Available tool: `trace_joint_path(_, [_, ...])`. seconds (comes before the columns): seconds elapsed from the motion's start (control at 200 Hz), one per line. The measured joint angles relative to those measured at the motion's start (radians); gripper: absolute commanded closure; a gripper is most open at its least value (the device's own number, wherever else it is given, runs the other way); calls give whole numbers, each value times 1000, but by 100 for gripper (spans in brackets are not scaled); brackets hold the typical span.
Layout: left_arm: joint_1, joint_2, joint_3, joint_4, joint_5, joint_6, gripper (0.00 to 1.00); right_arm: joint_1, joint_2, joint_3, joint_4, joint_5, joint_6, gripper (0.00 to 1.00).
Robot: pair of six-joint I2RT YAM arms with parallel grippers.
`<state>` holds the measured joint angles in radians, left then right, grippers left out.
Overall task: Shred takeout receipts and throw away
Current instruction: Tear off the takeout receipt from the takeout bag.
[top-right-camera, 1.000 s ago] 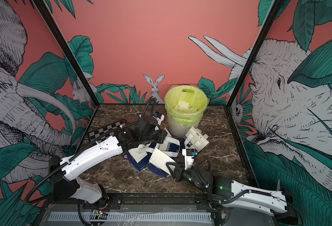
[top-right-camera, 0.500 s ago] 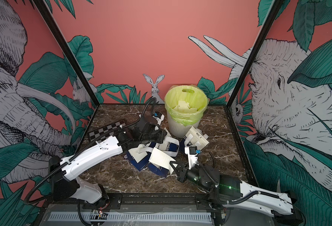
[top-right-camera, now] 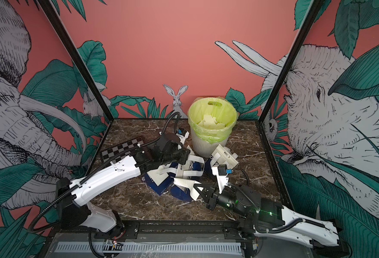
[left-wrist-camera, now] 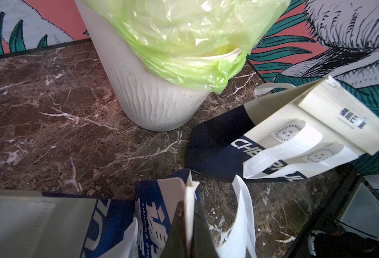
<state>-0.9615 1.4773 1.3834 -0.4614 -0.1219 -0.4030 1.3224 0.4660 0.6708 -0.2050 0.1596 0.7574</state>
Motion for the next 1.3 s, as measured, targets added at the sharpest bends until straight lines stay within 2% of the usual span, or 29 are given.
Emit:
trace_joint_path(0.485, [0,0,-19,24,-21,48,100,0,-31,73,-122,1,-67,100])
trace_joint_path(0.805, [0,-2,-18,27,4,63,100,0,6,182,-227,91,-163,100])
trace_joint_path(0.98, [0,-23,-8,42,48,80,63,0,89,284,-290,195,-298,100])
trace_joint_path(1.11, [0,-60,20,67,76,131,58,0,130,358,-302,304,-438,100])
trace_joint_path(1.295, [0,-146,75,85,55,303,52,-2,199,454,-278,475,-691,100])
